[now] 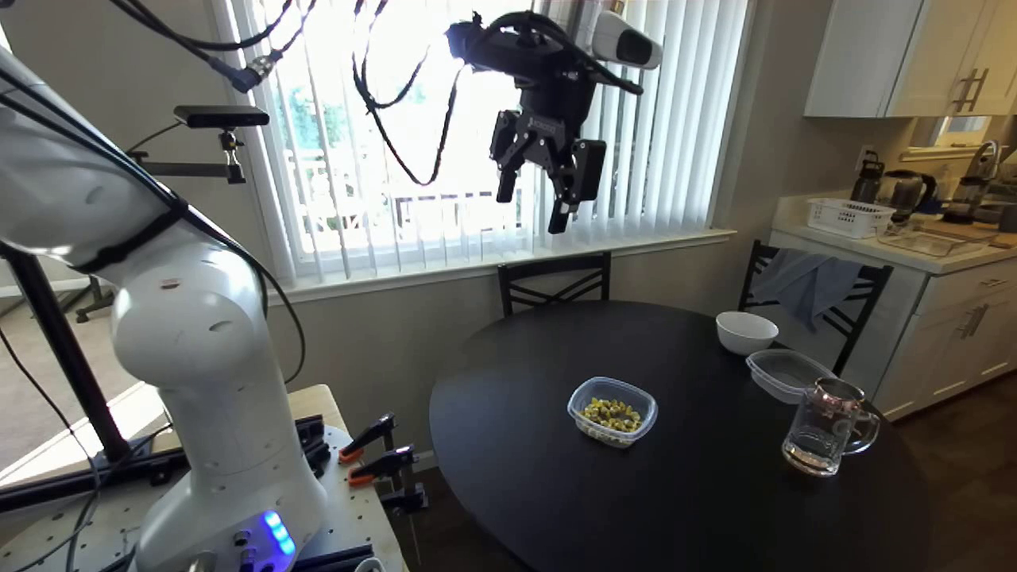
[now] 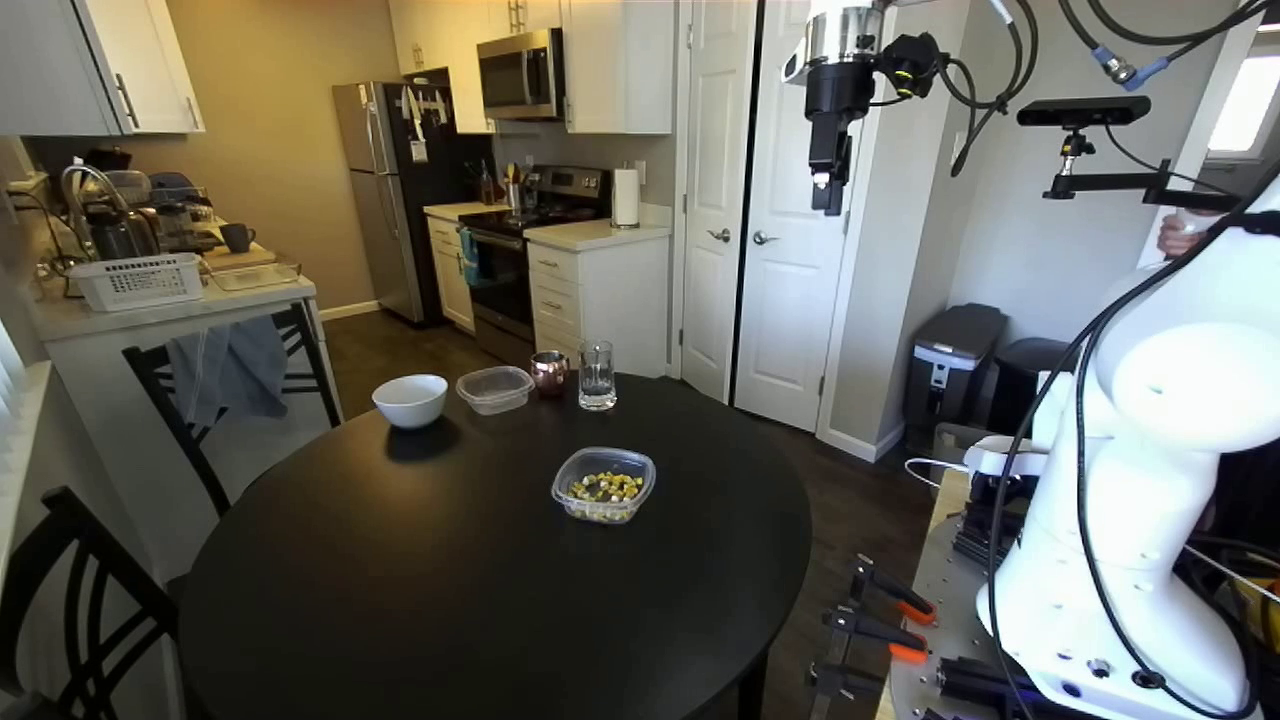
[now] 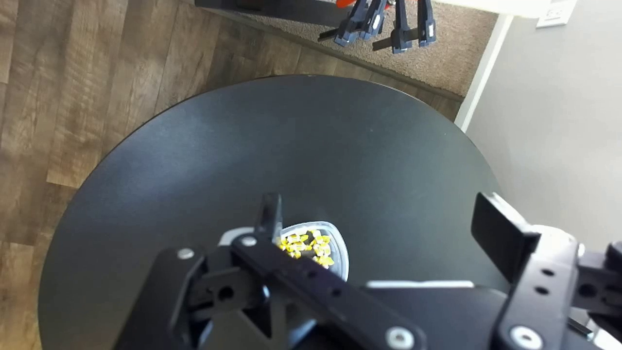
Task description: Pour out the contents from the bowl
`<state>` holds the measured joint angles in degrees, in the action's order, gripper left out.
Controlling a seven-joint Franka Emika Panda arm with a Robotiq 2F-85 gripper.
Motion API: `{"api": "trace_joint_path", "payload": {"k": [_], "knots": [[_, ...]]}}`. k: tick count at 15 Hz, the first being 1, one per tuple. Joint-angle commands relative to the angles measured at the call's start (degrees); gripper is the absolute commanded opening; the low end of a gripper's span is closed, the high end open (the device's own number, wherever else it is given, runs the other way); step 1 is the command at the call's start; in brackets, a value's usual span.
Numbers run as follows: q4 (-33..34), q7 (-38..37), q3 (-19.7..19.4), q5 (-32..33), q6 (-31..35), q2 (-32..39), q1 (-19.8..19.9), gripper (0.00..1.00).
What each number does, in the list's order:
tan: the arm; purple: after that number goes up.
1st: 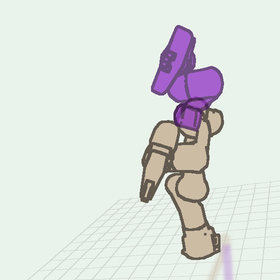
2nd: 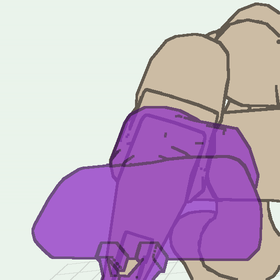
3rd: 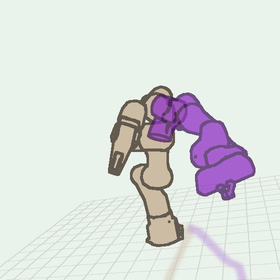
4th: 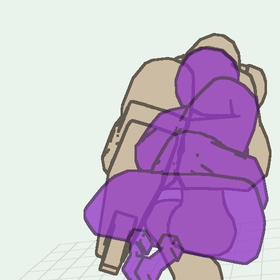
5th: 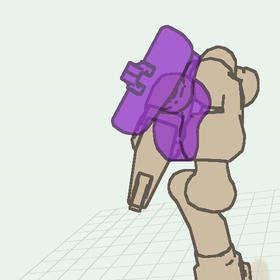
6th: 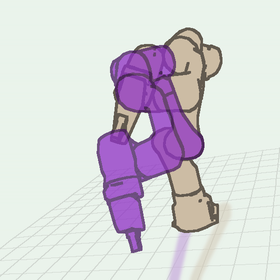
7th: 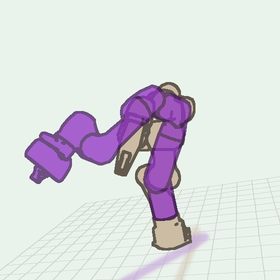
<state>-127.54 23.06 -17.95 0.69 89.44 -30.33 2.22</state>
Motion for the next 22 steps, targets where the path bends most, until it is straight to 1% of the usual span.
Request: {"api": "trace_joint_path", "payload": {"k": [1, 3, 5, 8, 11, 13, 15, 19, 21, 22], "knots": [[-1.5, -4.7, 2.7, -0.8, 6.6, 4.6, 1.5, 1.00], [-1.5, -6.8, 4.2, -1.8, 7.0, 8.9, 0.4, 1.00], [-2.0, -9.8, 6.7, -3.7, 10.0, 13.1, -0.7, 1.00], [-0.4, -16.8, 10.6, -7.8, 14.4, 21.5, -1.4, 1.00], [1.5, -22.7, 13.1, -9.1, 18.8, 27.8, -1.3, 1.00], [3.3, -26.2, 13.7, -8.3, 22.3, 32.2, -0.9, 1.00], [4.7, -28.7, 13.1, -8.1, 25.5, 35.8, -0.1, 1.00], [5.7, -33.2, 12.6, -7.3, 32.9, 40.8, 0.5, 1.00], [5.6, -35.7, 12.4, -6.5, 38.4, 43.3, 0.2, 1.00], [5.6, -37.5, 12.4, -5.7, 42.2, 45.0, -0.3, 1.00]]}}
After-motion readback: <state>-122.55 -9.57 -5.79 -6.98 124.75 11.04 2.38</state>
